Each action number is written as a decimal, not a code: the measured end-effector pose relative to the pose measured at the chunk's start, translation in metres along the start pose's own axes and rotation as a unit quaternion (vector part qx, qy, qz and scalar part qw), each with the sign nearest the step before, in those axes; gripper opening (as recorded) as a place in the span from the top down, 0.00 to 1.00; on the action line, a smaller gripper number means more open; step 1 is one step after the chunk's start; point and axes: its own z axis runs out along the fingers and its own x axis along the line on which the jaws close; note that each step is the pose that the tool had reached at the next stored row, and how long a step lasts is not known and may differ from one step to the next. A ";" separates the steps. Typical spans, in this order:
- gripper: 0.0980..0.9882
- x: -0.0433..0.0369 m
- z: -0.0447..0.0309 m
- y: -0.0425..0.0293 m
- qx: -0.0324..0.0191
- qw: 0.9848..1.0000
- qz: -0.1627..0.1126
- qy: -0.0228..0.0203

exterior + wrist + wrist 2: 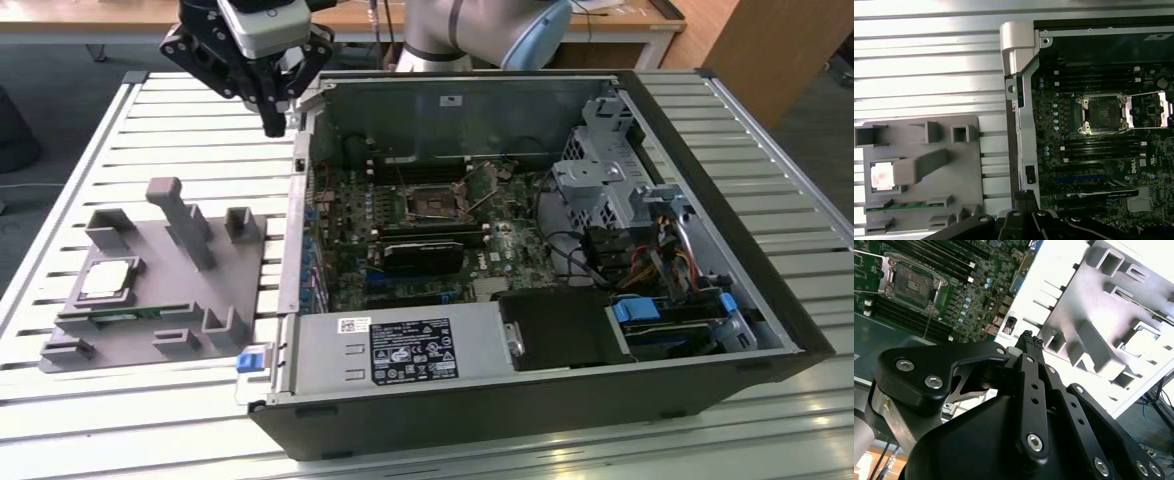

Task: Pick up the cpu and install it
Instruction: 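Reach for the cpu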

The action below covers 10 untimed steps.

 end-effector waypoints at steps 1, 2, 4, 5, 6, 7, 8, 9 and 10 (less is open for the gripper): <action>0.99 0.0011 0.0000 -0.0001 0.000 1.000 0.000 0.000; 0.99 0.0021 0.0000 -0.0002 0.000 1.000 0.000 0.000; 0.99 0.0042 0.0000 -0.0003 0.000 1.000 0.000 0.000; 0.99 0.0052 0.0000 -0.0004 0.000 1.000 0.000 0.000; 0.99 0.0062 0.0000 -0.0005 0.000 1.000 0.000 0.000; 0.99 0.0071 -0.0001 -0.0005 0.000 1.000 0.000 0.000; 0.99 0.0082 -0.0001 -0.0006 0.000 1.000 0.000 0.000; 0.99 0.0093 0.0000 -0.0006 0.000 1.000 0.000 0.000; 0.99 0.0104 -0.0001 -0.0006 0.000 1.000 0.000 0.000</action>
